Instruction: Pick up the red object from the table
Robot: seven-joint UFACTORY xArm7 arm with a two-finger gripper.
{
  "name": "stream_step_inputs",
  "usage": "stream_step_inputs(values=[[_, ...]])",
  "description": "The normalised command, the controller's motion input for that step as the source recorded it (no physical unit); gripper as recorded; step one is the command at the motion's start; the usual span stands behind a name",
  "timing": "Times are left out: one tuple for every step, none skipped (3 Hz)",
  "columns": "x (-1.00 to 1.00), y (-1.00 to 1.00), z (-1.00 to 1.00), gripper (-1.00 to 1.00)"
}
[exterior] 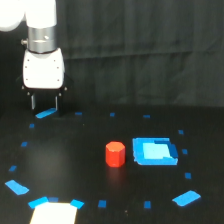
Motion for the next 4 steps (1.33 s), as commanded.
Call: stream_step_inputs(values=[[1.0, -0.75, -0.4, 1.0], [0.89, -0.76, -0.35, 1.0], [1.0, -0.44, -0.66, 1.0], [1.0, -1.0, -0.45, 1.0]])
